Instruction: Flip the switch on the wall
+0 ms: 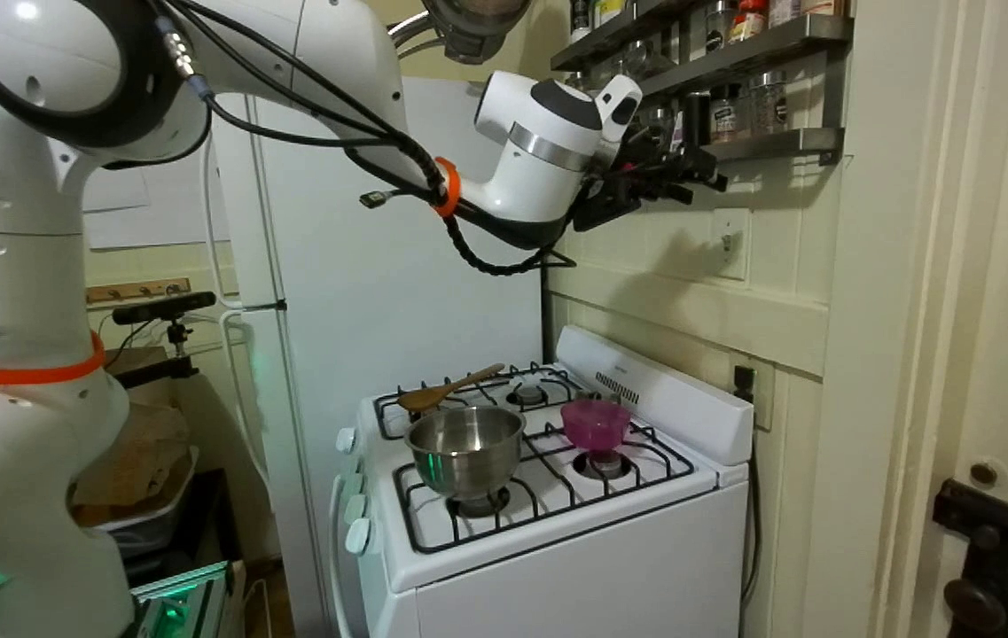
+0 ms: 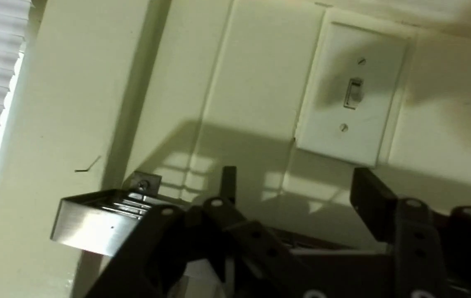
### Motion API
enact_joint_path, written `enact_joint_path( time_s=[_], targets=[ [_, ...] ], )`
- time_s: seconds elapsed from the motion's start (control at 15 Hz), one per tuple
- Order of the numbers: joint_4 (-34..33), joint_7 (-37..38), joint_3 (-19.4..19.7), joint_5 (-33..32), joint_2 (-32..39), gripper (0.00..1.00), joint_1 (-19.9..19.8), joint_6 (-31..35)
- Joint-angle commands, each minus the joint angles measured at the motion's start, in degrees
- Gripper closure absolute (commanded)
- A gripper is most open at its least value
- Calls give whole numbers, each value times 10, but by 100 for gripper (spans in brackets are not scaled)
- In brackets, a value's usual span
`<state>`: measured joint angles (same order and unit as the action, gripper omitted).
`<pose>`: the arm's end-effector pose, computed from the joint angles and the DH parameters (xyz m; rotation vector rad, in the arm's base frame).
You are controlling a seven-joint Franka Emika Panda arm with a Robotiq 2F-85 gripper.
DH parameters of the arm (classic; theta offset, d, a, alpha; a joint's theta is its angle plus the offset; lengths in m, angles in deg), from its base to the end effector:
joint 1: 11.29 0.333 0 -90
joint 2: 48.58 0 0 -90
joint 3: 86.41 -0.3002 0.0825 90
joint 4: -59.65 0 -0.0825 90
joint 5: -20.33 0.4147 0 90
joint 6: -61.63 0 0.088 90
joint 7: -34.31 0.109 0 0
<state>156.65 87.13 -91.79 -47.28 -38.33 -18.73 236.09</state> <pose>0.6774 0.0421 0.5646 2.3860 0.1719 1.6628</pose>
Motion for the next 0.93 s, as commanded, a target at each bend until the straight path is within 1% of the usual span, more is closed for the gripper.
enact_joint_path(
  time_s=[0.0,0.13,0.33,0.6,0.87],
  targets=[
    [-66,95,11,-57,58,60,22,22],
    [-90,134,16,-85,79,74,32,20],
    [-132,192,26,-136,108,98,44,26],
    [-179,270,35,-201,142,100,55,27],
    [-211,332,32,-254,167,100,60,27]
  ],
)
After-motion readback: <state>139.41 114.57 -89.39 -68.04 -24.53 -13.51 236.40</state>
